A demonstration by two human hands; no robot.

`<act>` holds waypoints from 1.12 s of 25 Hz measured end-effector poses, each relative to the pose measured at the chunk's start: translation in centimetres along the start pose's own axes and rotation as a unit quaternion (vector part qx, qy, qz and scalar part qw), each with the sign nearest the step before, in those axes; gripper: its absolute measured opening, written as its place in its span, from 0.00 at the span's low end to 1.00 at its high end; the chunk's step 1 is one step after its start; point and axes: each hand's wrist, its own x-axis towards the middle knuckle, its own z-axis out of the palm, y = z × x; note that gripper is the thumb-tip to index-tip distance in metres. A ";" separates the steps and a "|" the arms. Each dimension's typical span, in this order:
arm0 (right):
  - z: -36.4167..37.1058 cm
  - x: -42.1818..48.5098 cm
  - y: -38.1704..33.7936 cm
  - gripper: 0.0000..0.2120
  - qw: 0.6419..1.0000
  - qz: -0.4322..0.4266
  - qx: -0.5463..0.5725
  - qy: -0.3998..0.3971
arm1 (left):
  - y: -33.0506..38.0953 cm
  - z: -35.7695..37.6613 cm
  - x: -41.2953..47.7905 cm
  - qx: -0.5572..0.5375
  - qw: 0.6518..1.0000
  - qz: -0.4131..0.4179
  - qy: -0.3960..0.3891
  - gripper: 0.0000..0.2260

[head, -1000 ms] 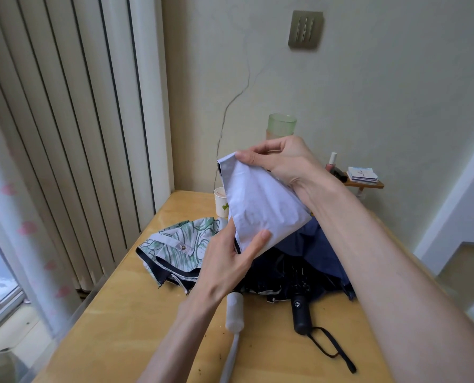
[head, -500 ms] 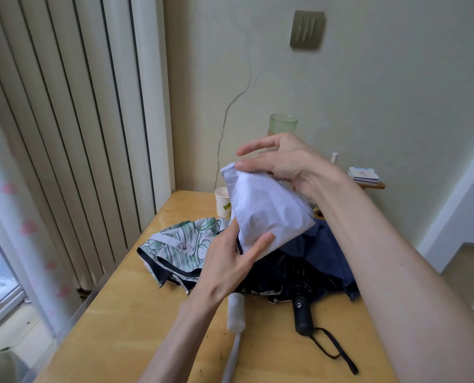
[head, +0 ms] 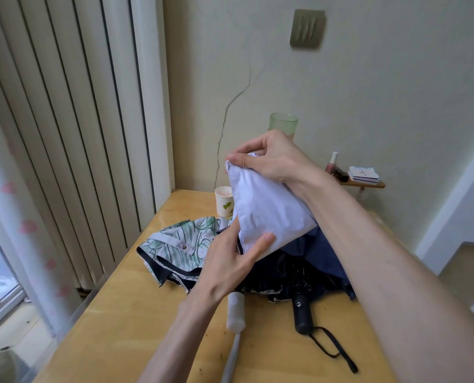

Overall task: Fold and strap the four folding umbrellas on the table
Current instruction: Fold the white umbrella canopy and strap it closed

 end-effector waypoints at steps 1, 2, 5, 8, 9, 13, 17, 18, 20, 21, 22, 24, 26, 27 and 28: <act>0.0 0.0 -0.1 0.10 0.999 -0.010 -0.032 -0.009 | 0.0 -0.1 0.0 -0.020 1.000 -0.012 -0.002 0.13; -0.2 -0.1 -0.1 0.11 0.998 -0.016 -0.056 -0.015 | 0.0 -0.2 0.0 -0.037 0.999 -0.022 -0.001 0.14; -1.3 0.0 0.4 0.08 0.999 -0.025 -0.042 0.017 | 0.1 -0.9 0.1 -0.058 0.998 -0.026 0.002 0.17; -1.1 0.1 0.8 0.07 0.998 -0.035 -0.004 0.045 | 0.0 -1.1 0.1 -0.050 0.998 -0.028 -0.001 0.19; -0.7 0.2 0.8 0.07 0.998 -0.040 -0.002 0.048 | 0.0 -1.0 0.1 -0.048 0.998 -0.031 -0.001 0.20; -0.8 -0.8 0.9 0.10 0.998 -0.033 -0.040 -0.024 | -0.1 -1.0 0.3 -0.093 0.994 -0.044 0.019 0.16; -1.6 -2.7 2.1 0.10 0.998 -0.050 -0.028 -0.031 | -0.5 -1.4 0.5 -0.112 0.991 -0.052 0.041 0.14; -1.1 -2.7 2.1 0.07 0.998 -0.054 -0.011 -0.017 | -0.4 -1.4 0.5 -0.110 0.992 -0.049 0.039 0.14; -0.1 -2.1 1.9 0.04 0.998 -0.059 -0.030 0.020 | -0.2 -1.1 0.3 -0.106 0.993 -0.041 0.031 0.13; 0.2 -1.7 1.9 0.05 0.996 -0.055 -0.059 0.036 | 0.0 -0.9 0.2 -0.111 0.993 -0.041 0.029 0.14; 0.2 -1.5 1.9 0.06 0.995 -0.045 -0.080 0.047 | 0.2 -0.7 0.3 -0.127 0.990 -0.050 0.032 0.15; -0.5 -1.8 2.3 0.13 0.998 -0.023 -0.048 0.046 | 0.7 -0.7 0.4 -0.180 0.978 -0.086 0.054 0.17; -1.1 -3.2 3.0 0.19 0.999 -0.009 0.026 0.023 | 0.8 -1.2 0.7 -0.227 0.965 -0.118 0.066 0.20; -1.1 -4.1 3.2 0.20 0.999 -0.010 0.034 0.003 | 0.9 -1.4 0.7 -0.243 0.960 -0.123 0.065 0.22; -0.9 -4.8 3.6 0.20 1.000 -0.012 0.024 -0.011 | 1.2 -1.6 0.7 -0.253 0.958 -0.122 0.058 0.23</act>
